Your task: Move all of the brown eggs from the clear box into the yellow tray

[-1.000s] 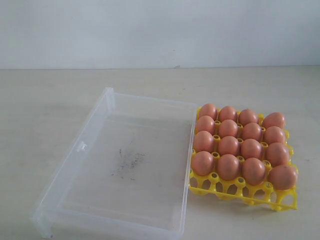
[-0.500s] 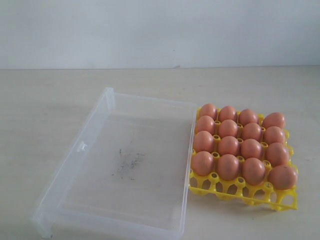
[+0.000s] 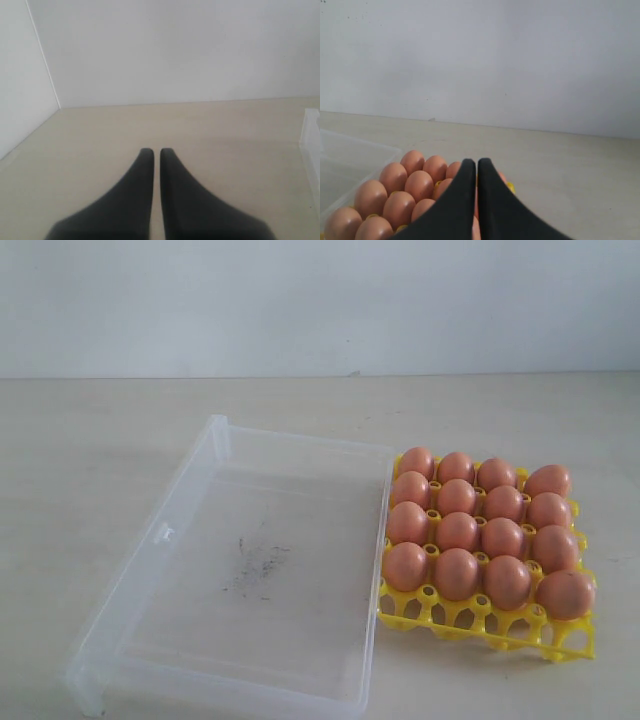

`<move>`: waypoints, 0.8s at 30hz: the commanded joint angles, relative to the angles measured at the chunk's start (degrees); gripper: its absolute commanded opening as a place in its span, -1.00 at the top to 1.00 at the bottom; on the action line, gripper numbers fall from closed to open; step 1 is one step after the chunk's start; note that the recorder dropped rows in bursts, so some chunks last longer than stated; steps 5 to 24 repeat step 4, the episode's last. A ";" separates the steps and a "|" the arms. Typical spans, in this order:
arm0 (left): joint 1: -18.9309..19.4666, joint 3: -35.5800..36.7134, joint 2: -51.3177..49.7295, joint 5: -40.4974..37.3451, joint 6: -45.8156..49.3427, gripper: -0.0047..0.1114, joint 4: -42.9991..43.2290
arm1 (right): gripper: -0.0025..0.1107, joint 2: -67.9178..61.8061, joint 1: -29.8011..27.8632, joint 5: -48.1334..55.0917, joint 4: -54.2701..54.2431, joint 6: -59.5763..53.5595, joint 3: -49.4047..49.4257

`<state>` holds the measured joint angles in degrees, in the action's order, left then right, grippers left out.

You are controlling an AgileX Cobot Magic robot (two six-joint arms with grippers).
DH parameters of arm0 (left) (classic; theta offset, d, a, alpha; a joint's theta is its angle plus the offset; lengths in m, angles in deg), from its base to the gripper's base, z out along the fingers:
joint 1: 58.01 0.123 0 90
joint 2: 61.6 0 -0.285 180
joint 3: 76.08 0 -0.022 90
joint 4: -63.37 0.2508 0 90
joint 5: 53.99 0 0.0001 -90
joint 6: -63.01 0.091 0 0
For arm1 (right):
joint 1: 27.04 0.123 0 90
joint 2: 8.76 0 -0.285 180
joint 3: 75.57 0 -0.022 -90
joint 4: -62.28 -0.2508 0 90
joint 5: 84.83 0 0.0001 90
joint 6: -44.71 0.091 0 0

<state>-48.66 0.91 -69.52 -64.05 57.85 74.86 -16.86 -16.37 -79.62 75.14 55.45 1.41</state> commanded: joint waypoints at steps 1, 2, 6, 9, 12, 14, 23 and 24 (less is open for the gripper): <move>0.10 0.23 0.13 0.18 -0.41 0.85 -0.13 | 0.96 0.31 -0.35 -0.26 -0.09 -0.20 0.23; 0.10 0.23 0.13 0.18 -0.41 0.85 -0.13 | 0.96 0.31 -0.35 -0.26 -0.09 -0.20 0.23; 0.10 0.23 0.13 0.18 -0.41 0.85 -0.13 | 0.96 0.31 -0.35 -0.26 -0.09 -0.20 0.23; 0.10 0.23 0.13 0.18 -0.41 0.85 -0.13 | 0.96 0.31 -0.35 -0.26 -0.09 -0.20 0.23; 0.10 0.23 0.13 0.18 -0.41 0.85 -0.13 | 0.96 0.31 -0.35 -0.26 -0.09 -0.20 0.23; 0.10 0.23 0.13 0.18 -0.41 0.85 -0.13 | 0.96 0.31 -0.35 -0.26 -0.09 -0.20 0.23; 0.10 0.23 0.13 0.18 -0.41 0.85 -0.13 | 0.96 0.31 -0.35 -0.26 -0.09 -0.20 0.23; 0.10 0.23 0.13 0.18 -0.41 0.85 -0.13 | 0.96 0.31 -0.35 -0.26 -0.09 -0.20 0.23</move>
